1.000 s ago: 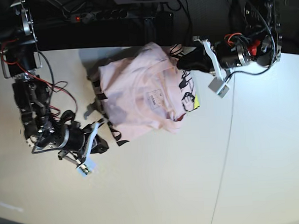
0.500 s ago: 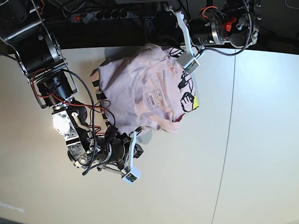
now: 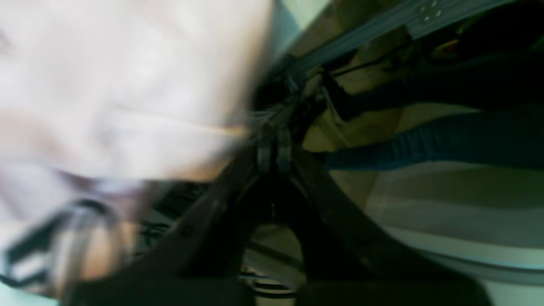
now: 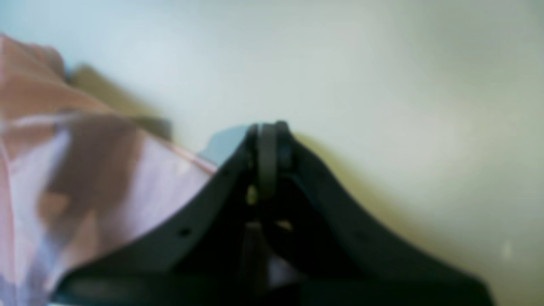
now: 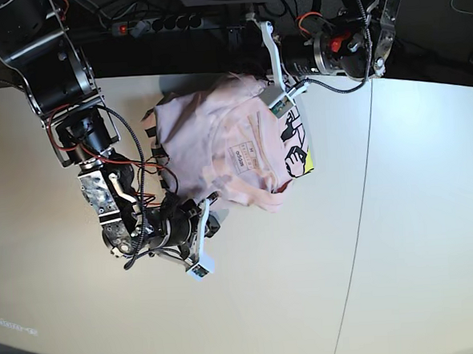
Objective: Fold the T-shirt properly
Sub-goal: 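Square the folded shirt's sides with both grippers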
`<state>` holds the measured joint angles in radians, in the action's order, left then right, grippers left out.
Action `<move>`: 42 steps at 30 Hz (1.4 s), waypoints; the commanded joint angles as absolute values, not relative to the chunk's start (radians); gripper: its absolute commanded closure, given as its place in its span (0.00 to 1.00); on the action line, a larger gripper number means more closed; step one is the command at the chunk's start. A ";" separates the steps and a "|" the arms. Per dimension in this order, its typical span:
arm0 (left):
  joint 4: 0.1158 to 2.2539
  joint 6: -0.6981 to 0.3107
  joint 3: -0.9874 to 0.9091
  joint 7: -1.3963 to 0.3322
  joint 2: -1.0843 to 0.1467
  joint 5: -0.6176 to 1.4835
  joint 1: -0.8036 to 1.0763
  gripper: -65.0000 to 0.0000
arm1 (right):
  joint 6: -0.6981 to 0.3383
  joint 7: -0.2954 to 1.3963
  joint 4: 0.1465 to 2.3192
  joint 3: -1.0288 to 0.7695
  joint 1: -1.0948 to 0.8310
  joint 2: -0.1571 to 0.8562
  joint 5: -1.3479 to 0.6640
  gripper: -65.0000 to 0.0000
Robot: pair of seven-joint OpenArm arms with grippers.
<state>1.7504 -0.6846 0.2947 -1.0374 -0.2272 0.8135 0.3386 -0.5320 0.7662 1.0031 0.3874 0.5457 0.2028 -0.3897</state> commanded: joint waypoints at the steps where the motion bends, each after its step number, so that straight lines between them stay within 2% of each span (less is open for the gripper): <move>1: 1.746 -0.698 0.292 -1.021 -0.228 0.828 0.329 1.00 | -0.551 0.771 1.017 0.382 0.567 0.221 -0.408 1.00; 11: 1.606 -0.698 0.286 -1.009 -0.229 0.765 0.220 1.00 | -0.555 0.788 1.046 0.382 0.515 0.312 -0.472 1.00; 15: 1.531 -0.698 0.286 -0.990 -0.234 0.735 0.157 1.00 | -0.555 0.798 1.115 0.381 0.457 0.370 -0.525 1.00; 26: 1.338 -0.698 0.286 -0.983 -0.234 0.727 -0.057 1.00 | -0.554 0.817 1.359 0.374 0.266 0.490 -0.519 1.00; 42: 1.234 -0.698 0.286 -0.972 -0.236 0.683 -0.213 1.00 | -0.554 0.858 1.602 0.266 0.024 0.499 -0.540 1.00</move>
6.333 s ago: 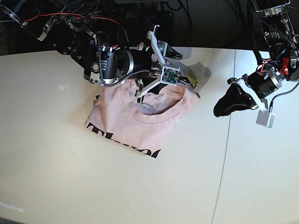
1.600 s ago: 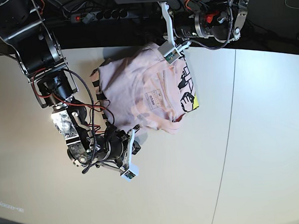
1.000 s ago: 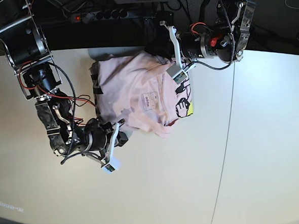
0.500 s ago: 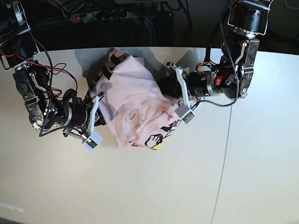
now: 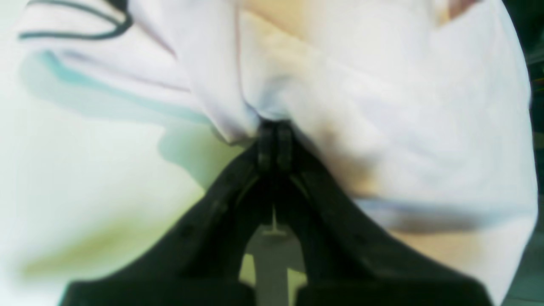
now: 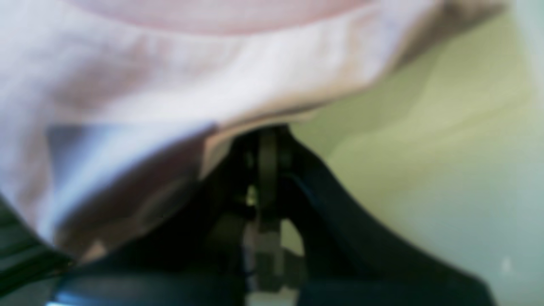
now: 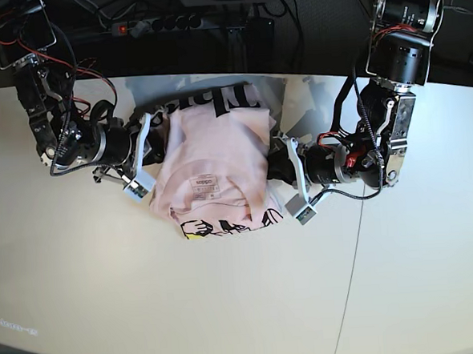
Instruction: Fold the T-shirt properly
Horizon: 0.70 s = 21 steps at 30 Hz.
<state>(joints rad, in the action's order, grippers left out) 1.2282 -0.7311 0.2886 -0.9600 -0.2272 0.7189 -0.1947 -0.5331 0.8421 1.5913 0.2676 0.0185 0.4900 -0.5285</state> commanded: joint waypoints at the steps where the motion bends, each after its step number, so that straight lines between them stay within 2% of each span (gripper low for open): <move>1: 1.234 -0.698 0.286 -0.971 -0.237 0.680 -0.214 1.00 | -0.554 0.858 1.615 0.266 0.015 0.496 -0.539 1.00; 7: 1.234 -0.698 0.286 -0.969 -0.242 0.677 -0.218 1.00 | -0.554 0.859 1.648 0.266 -0.014 0.496 -0.518 1.00; 11: 1.243 -0.698 0.286 -0.968 -0.294 0.752 -0.232 1.00 | -0.554 0.857 1.648 0.237 -0.014 0.496 -0.513 1.00; 17: 1.347 -0.698 0.207 -1.036 -0.382 0.885 -0.244 1.00 | -0.554 0.849 1.648 0.091 -0.014 0.496 -0.551 1.00; 21: 1.445 -0.698 0.149 -1.052 -0.439 0.955 -0.183 1.00 | -0.555 0.878 1.650 -0.026 -0.025 0.502 -0.587 1.00</move>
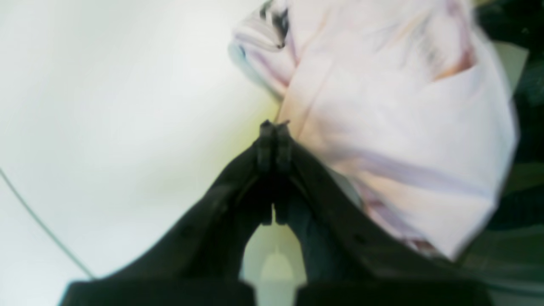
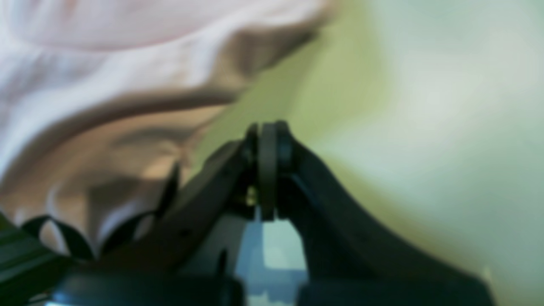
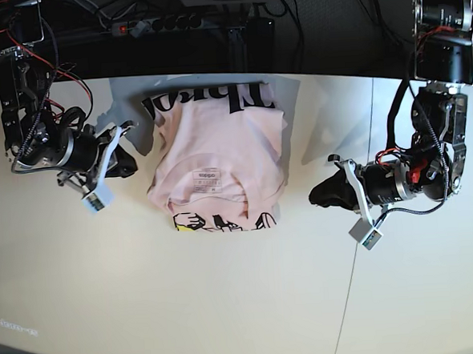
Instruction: Fold the T-shirt properly
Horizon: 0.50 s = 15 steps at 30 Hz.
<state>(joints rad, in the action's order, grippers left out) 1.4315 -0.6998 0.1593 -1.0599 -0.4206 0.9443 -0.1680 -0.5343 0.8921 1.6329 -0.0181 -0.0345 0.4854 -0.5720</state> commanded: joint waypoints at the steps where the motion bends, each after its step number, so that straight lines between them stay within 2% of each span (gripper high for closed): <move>1: 1.480 -0.698 0.134 -1.052 -0.450 0.955 -0.154 1.00 | -0.555 0.889 1.653 -0.060 -0.035 0.501 -0.599 1.00; 10: 1.923 -0.698 0.016 -1.047 -0.485 0.955 0.213 1.00 | -0.559 0.929 1.710 -0.350 -0.178 0.503 -0.680 1.00; 15: 2.056 -0.698 -0.094 -1.032 -0.479 0.954 0.401 1.00 | -0.562 0.934 1.767 -0.533 -0.337 0.503 -0.706 1.00</move>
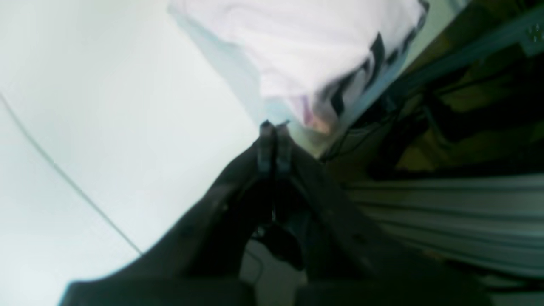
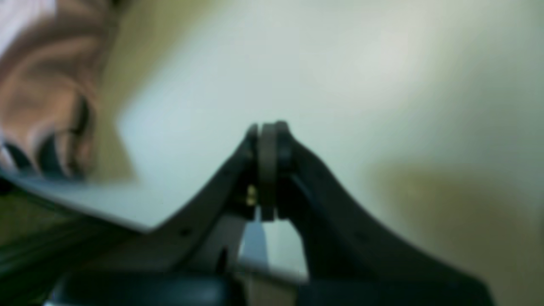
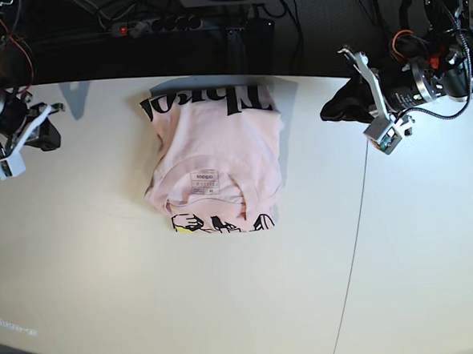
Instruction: Fold the T-shirt properly
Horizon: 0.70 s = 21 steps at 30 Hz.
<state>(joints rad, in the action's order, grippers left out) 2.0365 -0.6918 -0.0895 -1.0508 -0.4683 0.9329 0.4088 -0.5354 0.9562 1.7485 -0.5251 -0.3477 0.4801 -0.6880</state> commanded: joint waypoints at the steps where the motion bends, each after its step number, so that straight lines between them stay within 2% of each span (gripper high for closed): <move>1: 2.071 -0.698 -0.110 -1.030 -0.478 0.954 0.432 1.00 | -0.562 0.937 1.777 -0.564 -0.373 0.503 -0.714 1.00; 7: 2.080 -0.698 -0.173 -1.016 -0.418 0.919 0.648 1.00 | -0.564 0.944 1.806 -0.679 -0.625 0.477 -0.741 1.00; 12: 2.008 -0.698 -0.175 -0.892 -0.359 0.674 0.766 1.00 | -0.563 0.944 1.773 -0.683 -0.780 0.392 -0.740 1.00; 16: 1.787 -0.698 -0.174 -0.820 -0.341 0.628 0.768 1.00 | -0.562 0.944 1.629 -0.682 -0.829 0.310 -0.736 1.00; 21: 1.378 -0.698 -0.135 -0.697 -0.341 0.494 0.638 1.00 | -0.553 0.886 1.332 -0.680 -0.786 0.285 -0.663 1.00</move>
